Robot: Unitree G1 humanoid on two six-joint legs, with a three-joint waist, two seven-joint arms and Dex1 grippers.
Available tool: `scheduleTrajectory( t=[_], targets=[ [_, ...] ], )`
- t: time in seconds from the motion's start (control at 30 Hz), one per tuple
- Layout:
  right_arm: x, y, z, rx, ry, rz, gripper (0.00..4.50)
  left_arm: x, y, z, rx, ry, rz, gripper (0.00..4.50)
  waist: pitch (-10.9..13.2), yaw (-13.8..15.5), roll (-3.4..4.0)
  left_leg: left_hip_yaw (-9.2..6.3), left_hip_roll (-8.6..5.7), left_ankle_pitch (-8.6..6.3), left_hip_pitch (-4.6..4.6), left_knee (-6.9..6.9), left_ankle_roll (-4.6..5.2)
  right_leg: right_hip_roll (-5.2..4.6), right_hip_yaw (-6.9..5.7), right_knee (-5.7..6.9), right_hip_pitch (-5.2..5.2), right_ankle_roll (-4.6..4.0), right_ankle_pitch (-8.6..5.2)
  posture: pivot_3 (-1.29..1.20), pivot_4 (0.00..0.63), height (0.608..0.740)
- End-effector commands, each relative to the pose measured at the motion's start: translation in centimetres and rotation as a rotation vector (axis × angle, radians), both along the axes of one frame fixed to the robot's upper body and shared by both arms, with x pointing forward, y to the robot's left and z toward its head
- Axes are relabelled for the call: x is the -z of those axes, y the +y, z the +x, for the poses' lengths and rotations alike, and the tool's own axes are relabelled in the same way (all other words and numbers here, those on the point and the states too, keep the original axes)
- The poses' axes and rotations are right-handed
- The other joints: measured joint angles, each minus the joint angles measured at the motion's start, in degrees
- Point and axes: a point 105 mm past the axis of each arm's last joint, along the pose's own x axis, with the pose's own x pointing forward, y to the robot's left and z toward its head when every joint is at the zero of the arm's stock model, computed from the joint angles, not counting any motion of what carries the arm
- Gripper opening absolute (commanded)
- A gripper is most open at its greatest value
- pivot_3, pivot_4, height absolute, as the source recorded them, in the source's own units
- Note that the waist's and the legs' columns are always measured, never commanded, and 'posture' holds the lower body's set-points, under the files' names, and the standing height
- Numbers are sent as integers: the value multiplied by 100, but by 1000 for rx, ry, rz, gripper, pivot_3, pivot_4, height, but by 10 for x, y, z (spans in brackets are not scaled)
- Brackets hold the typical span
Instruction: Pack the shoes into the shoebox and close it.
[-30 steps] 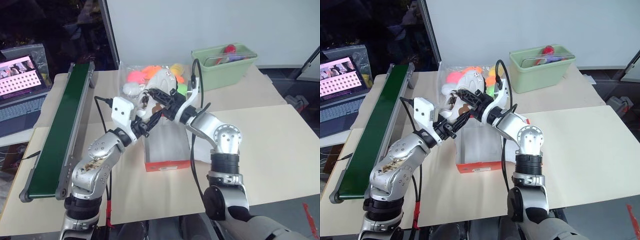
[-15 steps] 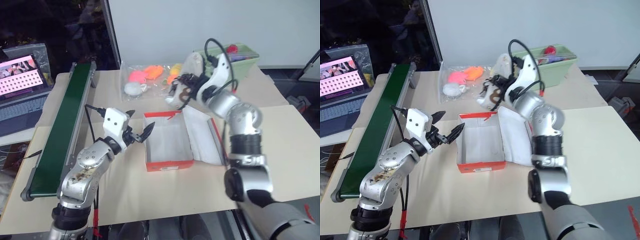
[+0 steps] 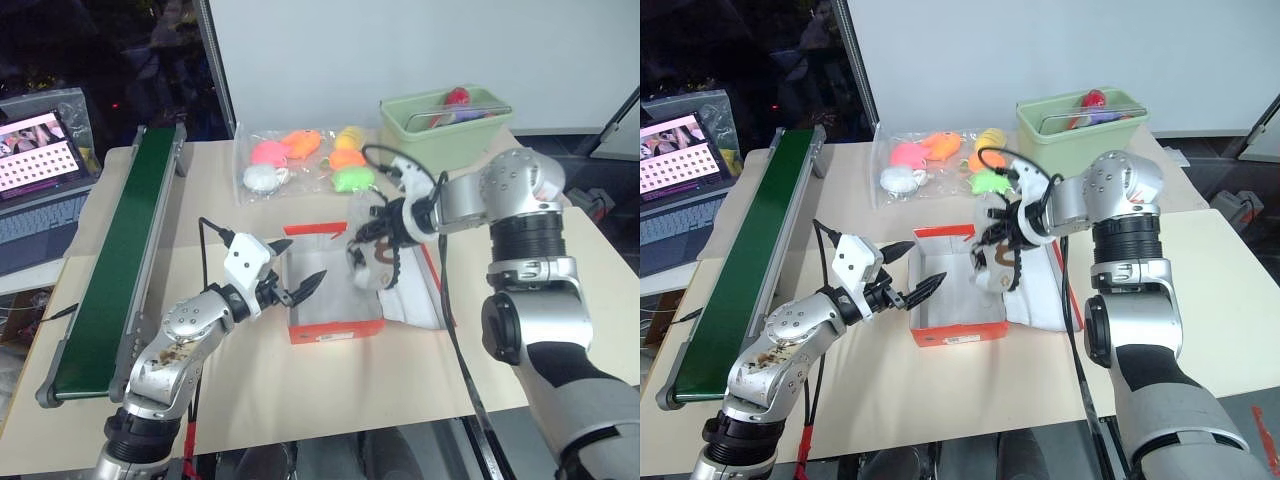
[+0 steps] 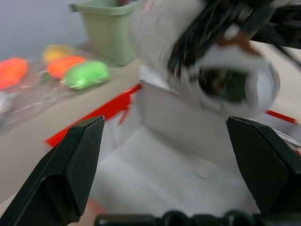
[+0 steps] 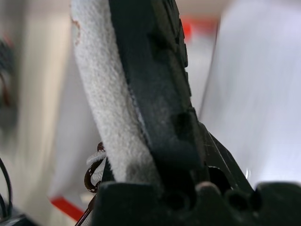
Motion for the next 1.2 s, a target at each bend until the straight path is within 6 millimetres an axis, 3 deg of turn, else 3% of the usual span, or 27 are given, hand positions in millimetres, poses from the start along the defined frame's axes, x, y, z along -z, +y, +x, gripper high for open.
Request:
scheduleTrajectory(
  t=[0.03,0.13,0.37,0.53,0.83,1.07,1.2],
  targets=[
    [-4,2,1,-10,-12,2,620,-4,3,-16,104,-46,52,4410,0,-18,0,5,1,0,1,0,0,0,3,0,-1,0,1,0,150,740],
    [3,5,7,2,-16,2,620,-2,22,-26,166,-51,145,4410,-1,-36,1,15,2,-2,11,0,2,8,10,-1,-1,-1,1,0,150,740],
    [11,20,11,-7,-16,33,620,-6,52,-24,151,-61,240,4410,-3,-44,2,29,9,-7,60,-1,8,17,21,-12,30,-1,1,0,150,740],
    [12,29,10,-25,-16,35,620,-7,48,-24,157,-73,232,4410,-6,-157,0,31,12,-9,76,-1,10,20,24,-5,34,-2,2,0,150,740],
    [-30,34,15,-56,-118,43,620,-4,46,-24,154,-70,227,4410,-4,-154,2,28,18,-15,70,-2,14,19,35,1,12,-7,6,0,150,740],
    [-33,35,7,-97,-120,28,620,-6,45,-22,146,-80,221,4410,-4,-139,2,20,18,-16,10,-1,13,17,33,12,-31,-2,12,0,150,740],
    [-23,52,1,-131,-93,50,620,-6,45,-21,141,-80,222,4410,-5,-155,2,25,17,-15,-4,-1,11,16,35,13,-60,-5,14,0,150,740]
  ],
)
